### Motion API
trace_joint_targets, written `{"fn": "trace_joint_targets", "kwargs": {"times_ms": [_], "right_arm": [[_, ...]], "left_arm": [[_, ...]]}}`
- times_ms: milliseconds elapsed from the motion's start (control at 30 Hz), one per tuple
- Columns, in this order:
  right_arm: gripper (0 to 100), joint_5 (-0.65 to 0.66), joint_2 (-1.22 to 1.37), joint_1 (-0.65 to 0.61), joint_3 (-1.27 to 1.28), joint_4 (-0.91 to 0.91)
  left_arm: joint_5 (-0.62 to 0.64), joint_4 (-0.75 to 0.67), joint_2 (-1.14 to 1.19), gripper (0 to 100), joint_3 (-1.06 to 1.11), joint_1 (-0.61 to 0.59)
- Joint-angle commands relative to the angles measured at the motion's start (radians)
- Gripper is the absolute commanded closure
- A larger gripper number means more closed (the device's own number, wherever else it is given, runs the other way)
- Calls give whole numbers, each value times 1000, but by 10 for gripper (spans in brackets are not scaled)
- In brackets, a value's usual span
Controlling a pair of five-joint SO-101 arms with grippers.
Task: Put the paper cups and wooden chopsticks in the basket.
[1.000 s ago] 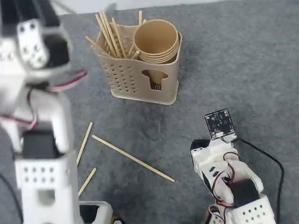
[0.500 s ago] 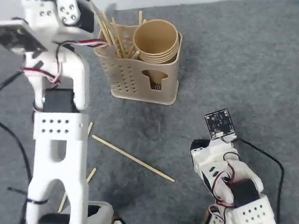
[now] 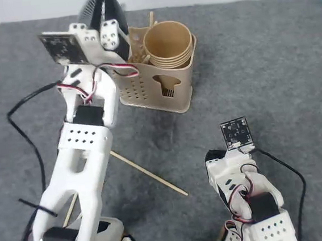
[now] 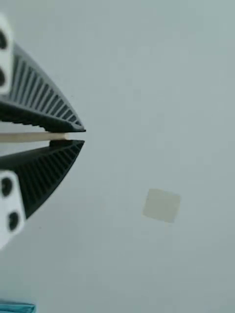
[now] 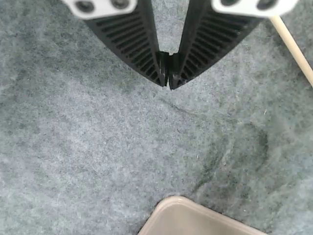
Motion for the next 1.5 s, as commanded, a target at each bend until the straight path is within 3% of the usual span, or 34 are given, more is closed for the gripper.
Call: {"fn": "trace_joint_targets", "kwargs": {"times_ms": [0,100,200,267,333,567,833,1100,1300,1467], "right_arm": [[991,18,2,12,20,-18],[991,18,2,12,20,-18],[991,18,2,12,20,-18],[991,18,2,12,20,-18],[991,18,2,12,20,-18],[990,55,2,12,20,-19],[990,55,2,12,20,-19],[991,61,2,12,20,-18],[990,203,1,12,20,-12],[990,230,-5,4,3,-21]], "left_arm": [[-8,-25,-14,983,36,0],[-5,-18,-14,909,67,0],[2,9,-14,740,87,-2],[0,106,-15,649,74,-2],[0,210,-15,625,39,-6],[2,559,-135,682,-180,-104],[2,961,-330,844,-395,-219],[-2,1428,-382,979,-367,-582],[-2,1464,-390,981,-91,-838],[-5,1346,-390,981,186,-976]]}}
